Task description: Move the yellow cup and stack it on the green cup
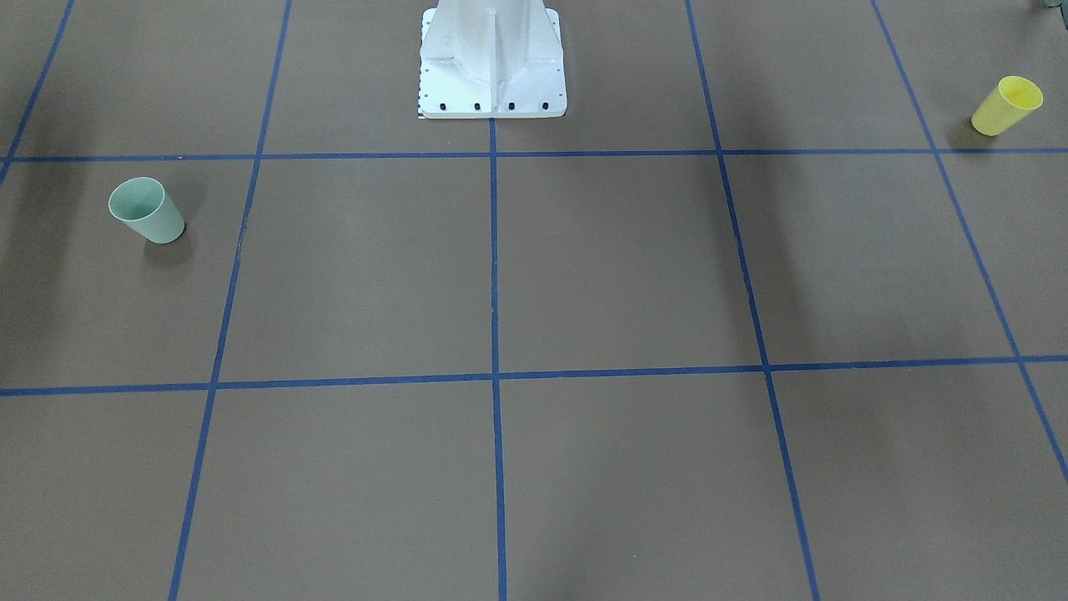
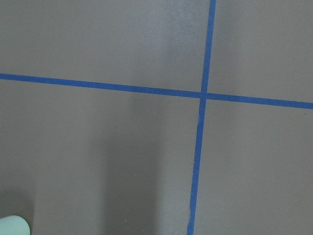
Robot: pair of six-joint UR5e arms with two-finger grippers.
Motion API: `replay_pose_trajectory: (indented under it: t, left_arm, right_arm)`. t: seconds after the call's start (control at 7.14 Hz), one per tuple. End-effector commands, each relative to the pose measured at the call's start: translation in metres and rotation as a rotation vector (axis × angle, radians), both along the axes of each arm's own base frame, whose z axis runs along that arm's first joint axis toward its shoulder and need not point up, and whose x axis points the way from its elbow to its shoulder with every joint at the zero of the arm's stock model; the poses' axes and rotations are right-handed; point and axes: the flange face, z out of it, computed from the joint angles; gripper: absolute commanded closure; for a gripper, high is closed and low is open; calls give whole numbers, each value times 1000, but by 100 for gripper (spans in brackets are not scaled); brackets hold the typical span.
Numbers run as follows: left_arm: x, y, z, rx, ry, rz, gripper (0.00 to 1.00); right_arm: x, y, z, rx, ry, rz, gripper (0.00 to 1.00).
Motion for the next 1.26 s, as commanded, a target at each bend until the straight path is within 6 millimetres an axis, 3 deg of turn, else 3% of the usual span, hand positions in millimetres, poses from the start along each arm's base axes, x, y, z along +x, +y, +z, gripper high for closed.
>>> replay_pose_trajectory:
  t: [0.0, 0.28, 0.42, 0.56, 0.84, 0.98, 1.12]
  left_arm:
    - [0, 0, -3, -1, 4, -8, 0]
    - [-3, 0, -6, -24, -2, -41, 0]
    - [-7, -2, -20, -109, -31, -194, 0]
    - [-9, 12, -32, -148, -111, -282, 0]
    - [-3, 40, -95, -254, -186, -388, 0]
    - [13, 56, -113, -309, -206, -458, 0]
    - [41, 68, -112, -381, -259, -535, 0]
  right_arm:
    - [0, 1, 1, -2, -1, 0, 0]
    - [0, 1, 1, -1, -1, -1, 0]
    - [0, 2, 0, 1, -1, -1, 0]
    - [-7, 0, -2, 5, 2, -16, 0]
    - [-8, -1, -7, 19, 10, -17, 0]
    - [-8, 3, -3, 9, 0, -19, 0]
    - [-8, 4, -1, 4, 0, -19, 0]
